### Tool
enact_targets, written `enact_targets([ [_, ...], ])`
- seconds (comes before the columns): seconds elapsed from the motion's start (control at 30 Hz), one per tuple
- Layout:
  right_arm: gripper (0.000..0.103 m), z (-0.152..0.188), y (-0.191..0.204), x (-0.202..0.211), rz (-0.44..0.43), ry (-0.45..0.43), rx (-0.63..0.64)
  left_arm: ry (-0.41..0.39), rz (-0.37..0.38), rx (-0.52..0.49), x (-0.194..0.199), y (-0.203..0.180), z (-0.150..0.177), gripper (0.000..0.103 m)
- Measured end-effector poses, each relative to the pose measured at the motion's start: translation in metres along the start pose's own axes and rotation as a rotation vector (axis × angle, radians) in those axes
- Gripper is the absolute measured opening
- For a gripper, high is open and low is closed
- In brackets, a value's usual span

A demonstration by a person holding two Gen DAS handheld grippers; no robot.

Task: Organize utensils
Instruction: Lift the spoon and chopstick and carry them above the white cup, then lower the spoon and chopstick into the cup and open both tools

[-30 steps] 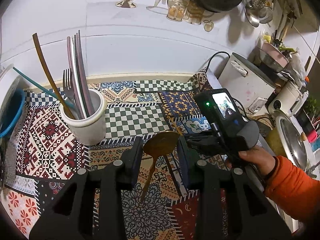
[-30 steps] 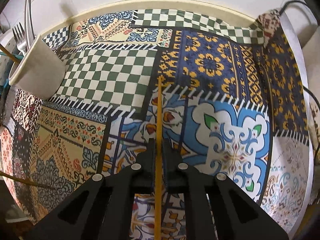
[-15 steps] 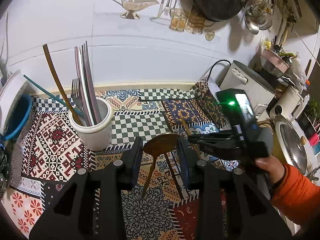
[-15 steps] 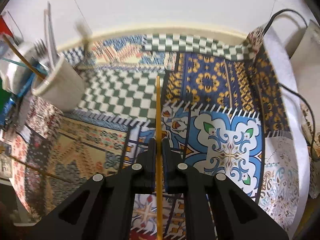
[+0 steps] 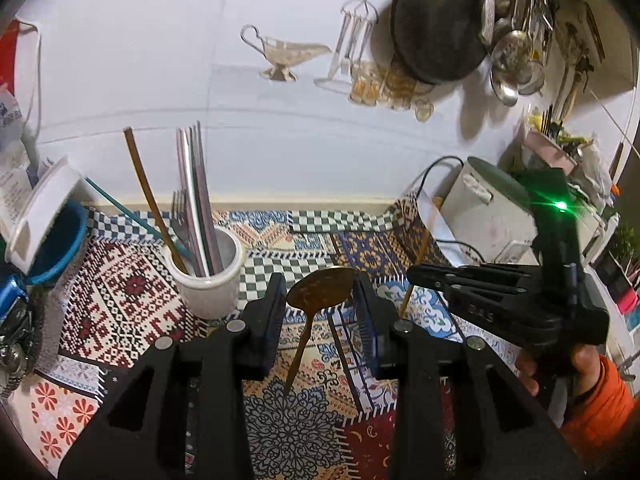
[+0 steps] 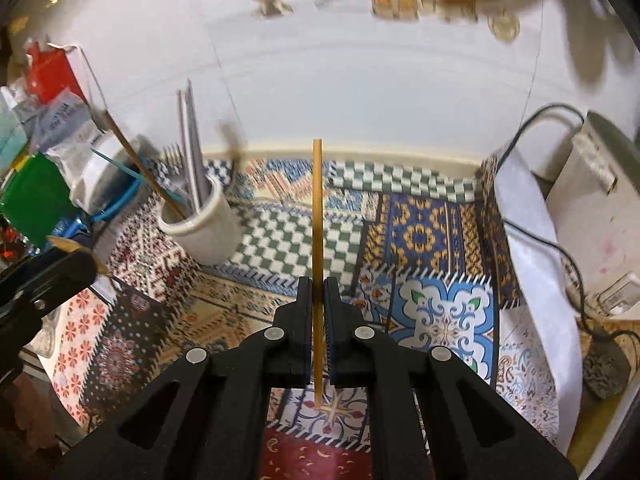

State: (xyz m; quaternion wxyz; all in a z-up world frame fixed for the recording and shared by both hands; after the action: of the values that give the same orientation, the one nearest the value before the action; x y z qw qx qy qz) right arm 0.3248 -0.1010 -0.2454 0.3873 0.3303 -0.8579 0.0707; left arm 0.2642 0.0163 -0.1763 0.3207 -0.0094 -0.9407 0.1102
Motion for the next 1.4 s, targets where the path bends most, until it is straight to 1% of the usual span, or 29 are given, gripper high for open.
enact_targets([
  [0.2,0.005,-0.026,0.022,0.016,-0.024,-0.071,0.024,-0.053,-0.027,0.016,0.016,0.012,-0.024,0.033],
  [0.43,0.005,-0.064,0.053,0.028,-0.066,-0.147,0.078,-0.11,-0.061,0.035,0.033,0.03,-0.056,0.033],
  [0.6,0.005,-0.087,0.076,0.03,-0.099,-0.184,0.117,-0.144,-0.094,0.056,0.04,0.05,-0.081,0.033],
  [0.8,0.005,-0.109,0.101,0.026,-0.141,-0.214,0.153,-0.16,-0.119,0.095,0.037,0.072,-0.099,0.033],
  [0.97,0.005,-0.126,0.112,0.015,-0.161,-0.221,0.166,-0.159,-0.127,0.137,0.021,0.088,-0.109,0.033],
  [1.17,0.005,-0.143,0.121,-0.006,-0.173,-0.218,0.174,-0.133,-0.131,0.19,-0.008,0.104,-0.109,0.033],
  [1.27,0.005,-0.144,0.122,-0.023,-0.179,-0.192,0.172,-0.11,-0.138,0.211,-0.024,0.114,-0.104,0.033],
  [1.4,0.005,-0.135,0.122,-0.05,-0.186,-0.13,0.17,-0.079,-0.15,0.227,-0.043,0.123,-0.097,0.033],
])
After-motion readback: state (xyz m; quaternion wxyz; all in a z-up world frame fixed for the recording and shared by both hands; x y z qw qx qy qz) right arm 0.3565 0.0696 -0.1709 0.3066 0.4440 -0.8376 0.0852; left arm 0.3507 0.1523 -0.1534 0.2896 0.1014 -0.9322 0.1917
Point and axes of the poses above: each gripper's, at about its wrist camera, not at the fingertips, and x roughly against the way its jaws point, y to its left, z to its underside, the point moved 10 cm from there along -x, roughly the way its jaws point, and after that the axes turned 2 degrees about -z, right-handed, at the moved point
